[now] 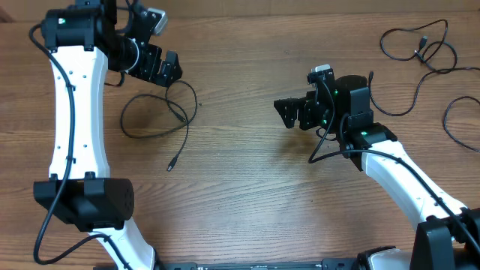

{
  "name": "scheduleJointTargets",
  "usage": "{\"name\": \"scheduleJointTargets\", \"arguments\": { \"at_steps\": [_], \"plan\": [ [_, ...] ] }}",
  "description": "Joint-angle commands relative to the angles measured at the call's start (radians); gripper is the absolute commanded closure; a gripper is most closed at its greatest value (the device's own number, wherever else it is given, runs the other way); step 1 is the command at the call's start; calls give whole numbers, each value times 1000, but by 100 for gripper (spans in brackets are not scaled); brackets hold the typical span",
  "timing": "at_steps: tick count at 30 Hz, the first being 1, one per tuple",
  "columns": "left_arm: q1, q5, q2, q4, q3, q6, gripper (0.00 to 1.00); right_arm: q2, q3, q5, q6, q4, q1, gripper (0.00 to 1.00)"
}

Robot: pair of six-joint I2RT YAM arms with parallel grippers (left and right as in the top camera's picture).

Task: Untangle cables
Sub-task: 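Lower the left gripper onto the upper-left black cable and grasp it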

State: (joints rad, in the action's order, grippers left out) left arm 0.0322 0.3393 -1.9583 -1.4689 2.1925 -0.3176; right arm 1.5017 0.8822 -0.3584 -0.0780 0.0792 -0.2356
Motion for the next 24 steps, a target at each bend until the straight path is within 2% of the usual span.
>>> {"name": "scheduleJointTargets", "arguments": {
  "at_steps": [1,10,16,20,24],
  "plan": [
    [-8,-308,-32,30,-129,338,0,0,2,8,0,-5,-1,0],
    [-4,-350,-32,232,-486,439,0,0,2,9,1,-3,-1,0],
    [19,-350,-32,455,-737,561,0,0,2,9,1,-3,-1,0],
    [21,-350,-32,560,-814,572,0,0,2,9,1,-5,-1,0],
    [22,-350,-32,600,-823,565,0,0,2,9,0,-8,-1,0]
  ]
}}
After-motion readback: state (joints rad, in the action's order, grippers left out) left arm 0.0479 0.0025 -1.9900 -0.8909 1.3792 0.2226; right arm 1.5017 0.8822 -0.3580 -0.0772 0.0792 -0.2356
